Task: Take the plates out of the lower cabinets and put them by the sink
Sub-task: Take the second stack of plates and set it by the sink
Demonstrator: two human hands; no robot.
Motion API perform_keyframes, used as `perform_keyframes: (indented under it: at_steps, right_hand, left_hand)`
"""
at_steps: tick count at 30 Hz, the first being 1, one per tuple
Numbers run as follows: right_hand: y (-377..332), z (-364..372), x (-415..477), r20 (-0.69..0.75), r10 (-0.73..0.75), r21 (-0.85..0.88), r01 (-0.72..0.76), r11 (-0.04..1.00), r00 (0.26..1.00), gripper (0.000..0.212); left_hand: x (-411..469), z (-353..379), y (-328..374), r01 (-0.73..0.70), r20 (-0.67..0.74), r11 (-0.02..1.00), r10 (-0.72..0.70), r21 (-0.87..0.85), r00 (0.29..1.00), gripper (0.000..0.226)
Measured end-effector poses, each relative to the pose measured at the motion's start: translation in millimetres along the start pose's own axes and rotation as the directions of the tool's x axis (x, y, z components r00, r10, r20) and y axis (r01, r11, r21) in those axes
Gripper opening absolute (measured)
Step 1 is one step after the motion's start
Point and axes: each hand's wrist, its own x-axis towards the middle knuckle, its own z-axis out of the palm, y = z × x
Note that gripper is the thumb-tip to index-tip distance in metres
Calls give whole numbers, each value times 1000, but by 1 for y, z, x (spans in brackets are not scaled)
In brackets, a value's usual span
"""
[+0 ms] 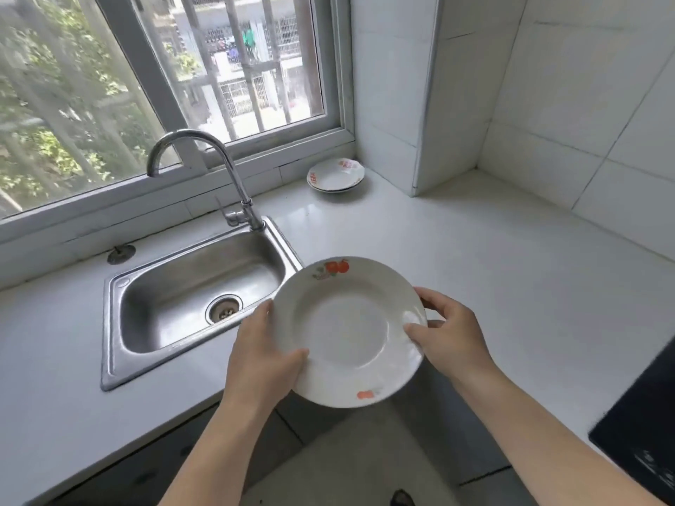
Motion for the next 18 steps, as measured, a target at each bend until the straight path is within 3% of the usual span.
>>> perform_keyframes:
  at_steps: [15,18]
  right_hand:
    - [-1,37,154,18,127,-25,-127,992,992,44]
    - [-11,48,180,26,127,-54,-125,991,992,45]
  left_hand:
    - [151,30,10,120,30,991,-122,54,992,52]
    - [183,30,7,119,35,992,-121,37,992,59]
